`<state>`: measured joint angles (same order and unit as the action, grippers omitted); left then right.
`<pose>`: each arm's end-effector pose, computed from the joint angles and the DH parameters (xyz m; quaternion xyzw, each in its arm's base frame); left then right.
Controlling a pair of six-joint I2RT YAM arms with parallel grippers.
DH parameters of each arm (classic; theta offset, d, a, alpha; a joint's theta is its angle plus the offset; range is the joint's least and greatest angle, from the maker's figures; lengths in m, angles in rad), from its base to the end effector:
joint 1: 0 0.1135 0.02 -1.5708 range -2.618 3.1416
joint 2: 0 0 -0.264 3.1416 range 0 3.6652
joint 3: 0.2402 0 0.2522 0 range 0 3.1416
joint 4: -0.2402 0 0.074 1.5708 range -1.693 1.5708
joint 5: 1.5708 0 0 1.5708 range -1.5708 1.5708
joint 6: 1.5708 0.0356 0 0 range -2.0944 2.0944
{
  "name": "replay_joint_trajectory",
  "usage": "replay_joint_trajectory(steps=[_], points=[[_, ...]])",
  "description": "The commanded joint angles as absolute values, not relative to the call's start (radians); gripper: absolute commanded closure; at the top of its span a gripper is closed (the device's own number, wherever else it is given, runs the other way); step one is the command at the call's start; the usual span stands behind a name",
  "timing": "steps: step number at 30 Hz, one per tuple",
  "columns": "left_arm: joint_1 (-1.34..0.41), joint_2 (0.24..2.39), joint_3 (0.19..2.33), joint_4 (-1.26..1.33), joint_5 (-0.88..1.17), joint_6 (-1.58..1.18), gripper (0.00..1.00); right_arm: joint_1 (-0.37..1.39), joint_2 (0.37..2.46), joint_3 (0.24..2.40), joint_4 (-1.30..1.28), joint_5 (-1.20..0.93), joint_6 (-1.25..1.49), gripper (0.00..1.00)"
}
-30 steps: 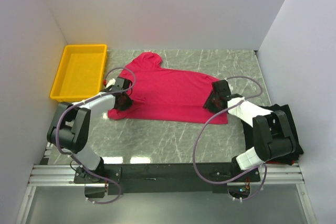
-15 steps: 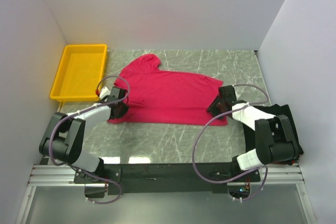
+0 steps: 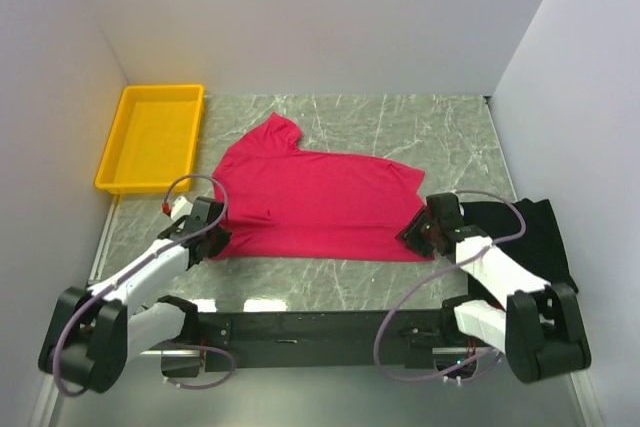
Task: Fold and stack the t-shirts
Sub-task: Fold the tshirt
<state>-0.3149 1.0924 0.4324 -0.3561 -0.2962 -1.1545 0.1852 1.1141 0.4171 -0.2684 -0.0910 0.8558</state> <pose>0.1798 -0.0476 0.1532 -0.4246 0.8522 -0.0762 0.2961 0.1883 0.0386 0.1492 0.3010 0.9049 0.1858 0.2368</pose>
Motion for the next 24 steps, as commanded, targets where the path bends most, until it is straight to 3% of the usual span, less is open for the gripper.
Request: replay_joint_trajectory(steps=[1, 5, 9, 13, 14, 17, 24], points=[[-0.316, 1.013, 0.442, -0.455, -0.299, -1.158, 0.90, 0.183, 1.039, 0.382, -0.419, -0.078, 0.848, 0.55], [-0.316, 0.968, 0.583, -0.502, -0.304, -1.089, 0.84, 0.183, 0.962, 0.558, -0.505, -0.042, 0.796, 0.55], [-0.311, 1.057, 0.822, -0.430, -0.284, -0.961, 0.69, 0.158, 1.054, 0.814, -0.445, -0.028, 0.718, 0.55], [-0.313, 1.323, 1.082, -0.367, -0.111, -0.922, 0.74, 0.005, 1.322, 1.087, -0.423, -0.164, 0.632, 0.62], [-0.316, 1.351, 1.098, -0.347, -0.027, -0.923, 0.76, -0.071, 1.444, 1.194, -0.443, -0.191, 0.605, 0.66], [-0.339, 1.420, 1.097, -0.269, 0.047, -0.923, 0.75, -0.120, 1.621, 1.308, -0.430, -0.245, 0.592, 0.68], [-0.348, 1.465, 1.060, -0.259, 0.143, -0.868, 0.73, -0.121, 1.815, 1.382, -0.449, -0.106, 0.566, 0.69]])
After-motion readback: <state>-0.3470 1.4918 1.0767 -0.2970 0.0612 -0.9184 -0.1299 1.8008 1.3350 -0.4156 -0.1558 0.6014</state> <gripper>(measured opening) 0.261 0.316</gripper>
